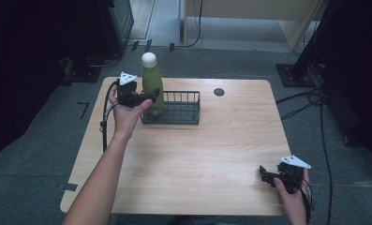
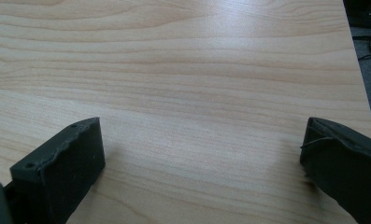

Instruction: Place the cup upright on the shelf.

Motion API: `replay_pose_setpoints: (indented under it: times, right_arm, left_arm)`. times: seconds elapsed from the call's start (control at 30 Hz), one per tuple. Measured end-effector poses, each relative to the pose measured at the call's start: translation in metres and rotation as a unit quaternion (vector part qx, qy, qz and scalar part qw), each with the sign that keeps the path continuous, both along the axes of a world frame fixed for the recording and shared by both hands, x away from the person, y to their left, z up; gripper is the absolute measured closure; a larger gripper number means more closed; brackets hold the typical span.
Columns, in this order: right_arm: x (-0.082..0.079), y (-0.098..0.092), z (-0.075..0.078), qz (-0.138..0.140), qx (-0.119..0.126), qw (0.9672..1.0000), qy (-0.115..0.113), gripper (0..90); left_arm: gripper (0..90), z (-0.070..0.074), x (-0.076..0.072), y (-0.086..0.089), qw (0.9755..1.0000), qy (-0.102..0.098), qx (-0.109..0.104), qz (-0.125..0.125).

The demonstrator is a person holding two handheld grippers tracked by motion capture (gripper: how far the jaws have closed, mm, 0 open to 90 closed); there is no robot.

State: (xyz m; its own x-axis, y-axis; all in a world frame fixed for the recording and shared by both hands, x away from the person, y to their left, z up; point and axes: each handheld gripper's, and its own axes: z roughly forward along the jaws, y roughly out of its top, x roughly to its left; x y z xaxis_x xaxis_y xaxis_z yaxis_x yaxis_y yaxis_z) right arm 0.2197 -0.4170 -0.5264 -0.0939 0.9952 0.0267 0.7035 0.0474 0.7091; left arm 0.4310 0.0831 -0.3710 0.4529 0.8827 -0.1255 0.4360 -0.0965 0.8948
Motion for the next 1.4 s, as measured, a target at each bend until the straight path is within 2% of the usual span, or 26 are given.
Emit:
replay_pose_setpoints:
  times: [0.33,0.47,0.63,0.83,0.93,1.4]
  right_arm:
    - [0.0,0.0,0.0,0.0,0.0,1.0,0.0,0.0]
    - [0.0,0.0,0.0,0.0,0.0,1.0,0.0,0.0]
    - [0.0,0.0,0.0,0.0,0.0,1.0,0.0,0.0]
    - [0.0,0.0,0.0,-0.001,0.0,1.0,0.0,0.0]
    - [0.0,0.0,0.0,0.0,0.0,1.0,0.0,0.0]
    - [0.0,0.0,0.0,0.0,0.0,1.0,0.0,0.0]
  left_arm:
    - [1.4,-0.006,-0.024,0.012,1.0,-0.003,-0.004,-0.006]
    - [1.4,-0.009,-0.034,0.017,1.0,-0.004,0.005,-0.005]
    - [1.3,-0.013,-0.046,0.024,1.0,-0.003,0.003,-0.006]
    - [1.4,-0.018,-0.059,0.031,0.9998,-0.015,0.013,0.005]
    - [1.4,-0.025,-0.065,0.035,0.9998,-0.01,0.015,0.005]
    - [1.3,-0.055,-0.091,0.066,0.9993,0.013,0.015,0.031]
